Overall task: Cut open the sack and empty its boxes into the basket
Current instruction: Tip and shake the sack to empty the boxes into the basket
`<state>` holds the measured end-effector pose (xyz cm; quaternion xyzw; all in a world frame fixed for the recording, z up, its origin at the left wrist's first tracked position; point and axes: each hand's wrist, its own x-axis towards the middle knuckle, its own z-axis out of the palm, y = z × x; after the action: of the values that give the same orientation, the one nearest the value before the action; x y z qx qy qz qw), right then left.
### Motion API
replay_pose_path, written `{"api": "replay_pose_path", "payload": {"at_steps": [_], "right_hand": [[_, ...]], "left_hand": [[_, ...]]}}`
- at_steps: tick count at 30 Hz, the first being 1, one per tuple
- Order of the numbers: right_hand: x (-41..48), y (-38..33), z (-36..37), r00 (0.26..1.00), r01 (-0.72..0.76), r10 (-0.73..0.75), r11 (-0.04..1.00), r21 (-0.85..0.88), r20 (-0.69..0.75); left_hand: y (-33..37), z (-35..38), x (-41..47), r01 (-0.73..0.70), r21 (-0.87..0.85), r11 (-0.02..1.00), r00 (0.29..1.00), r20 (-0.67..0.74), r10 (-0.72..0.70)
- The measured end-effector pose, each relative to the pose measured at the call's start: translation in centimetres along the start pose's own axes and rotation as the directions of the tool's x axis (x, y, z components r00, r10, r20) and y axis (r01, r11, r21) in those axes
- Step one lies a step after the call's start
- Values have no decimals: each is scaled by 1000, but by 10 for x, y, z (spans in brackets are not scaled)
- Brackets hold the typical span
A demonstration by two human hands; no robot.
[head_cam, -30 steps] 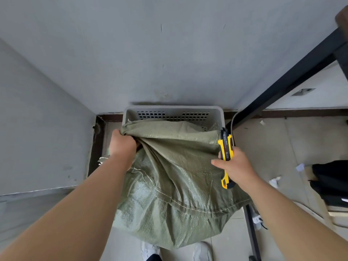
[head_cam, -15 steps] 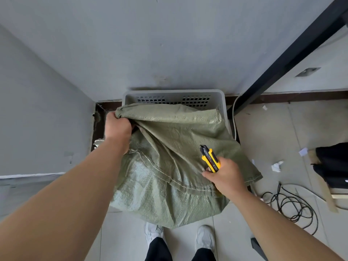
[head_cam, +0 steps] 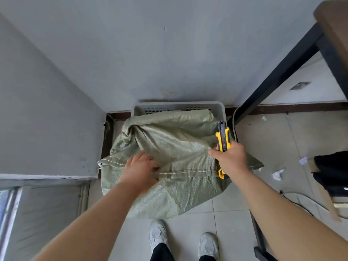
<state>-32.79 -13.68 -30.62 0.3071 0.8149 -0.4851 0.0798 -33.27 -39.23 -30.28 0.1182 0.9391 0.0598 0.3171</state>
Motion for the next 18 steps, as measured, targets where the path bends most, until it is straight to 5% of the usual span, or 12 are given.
{"api": "replay_pose_path", "payload": {"at_steps": [2, 7, 11, 18], "right_hand": [[0, -2, -2, 1000, 17, -17, 1000, 7, 4], [-2, 14, -16, 993, -54, 50, 998, 35, 105], [-10, 39, -25, 968, -82, 100, 993, -85, 232], [15, 41, -16, 993, -3, 23, 986, -165, 118]], "left_hand": [[-4, 2, 2, 39, -59, 998, 999, -36, -41], [-3, -9, 8, 125, -518, 846, 937, -219, -272], [2, -28, 15, 123, -603, 788, 895, -276, -351], [-2, -50, 27, 105, -606, 789, 852, -355, -386]]}}
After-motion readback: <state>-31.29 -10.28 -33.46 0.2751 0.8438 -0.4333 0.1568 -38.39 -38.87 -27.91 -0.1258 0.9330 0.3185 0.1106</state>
